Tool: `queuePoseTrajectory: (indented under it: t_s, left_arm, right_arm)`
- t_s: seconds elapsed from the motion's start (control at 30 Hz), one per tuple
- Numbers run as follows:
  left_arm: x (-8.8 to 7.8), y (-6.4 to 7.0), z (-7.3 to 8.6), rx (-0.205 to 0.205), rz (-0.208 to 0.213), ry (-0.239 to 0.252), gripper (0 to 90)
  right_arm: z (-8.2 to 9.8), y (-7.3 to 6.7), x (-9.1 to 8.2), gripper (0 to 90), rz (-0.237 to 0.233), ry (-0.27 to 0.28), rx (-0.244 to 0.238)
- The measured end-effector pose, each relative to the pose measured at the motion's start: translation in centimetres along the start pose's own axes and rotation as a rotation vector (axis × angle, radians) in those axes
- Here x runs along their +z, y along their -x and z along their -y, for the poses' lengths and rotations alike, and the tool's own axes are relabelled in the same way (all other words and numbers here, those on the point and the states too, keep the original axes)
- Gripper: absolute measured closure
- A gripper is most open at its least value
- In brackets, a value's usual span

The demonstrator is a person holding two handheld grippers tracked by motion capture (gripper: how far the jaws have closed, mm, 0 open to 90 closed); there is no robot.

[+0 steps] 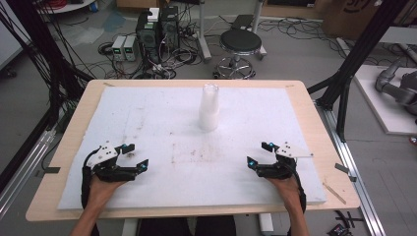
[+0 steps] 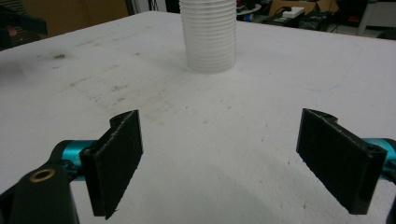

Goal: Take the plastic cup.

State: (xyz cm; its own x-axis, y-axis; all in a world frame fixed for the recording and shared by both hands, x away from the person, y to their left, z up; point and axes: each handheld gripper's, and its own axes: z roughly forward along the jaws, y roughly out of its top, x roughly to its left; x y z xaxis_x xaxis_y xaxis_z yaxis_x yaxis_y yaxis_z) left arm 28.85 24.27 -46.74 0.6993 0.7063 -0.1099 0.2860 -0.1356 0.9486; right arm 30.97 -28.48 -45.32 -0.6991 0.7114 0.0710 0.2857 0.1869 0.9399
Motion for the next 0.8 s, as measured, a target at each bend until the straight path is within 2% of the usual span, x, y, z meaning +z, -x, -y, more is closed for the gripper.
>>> queuePoseTrajectory:
  t_s: [0.17,0.4,0.5,0.8]
  left_arm:
    - [0.0,-0.05,0.0,-0.009,-0.003,-0.002,16.0]
    - [-0.14,-0.02,0.05,-0.001,-0.01,0.013,16.2]
    - [-0.13,-0.04,0.05,-0.002,-0.009,0.011,16.2]
    - [-0.11,-0.06,0.04,-0.01,-0.009,0.011,16.2]
  right_arm:
    - [-0.02,0.06,0.02,14.1,-0.006,-0.004,0.006]
    - [-0.01,0.13,-0.04,14.1,-0.016,-0.002,0.014]
    - [0.0,0.17,-0.03,14.1,-0.018,0.003,0.005]
    - [-0.15,0.22,0.15,14.1,-0.029,-0.02,0.017]
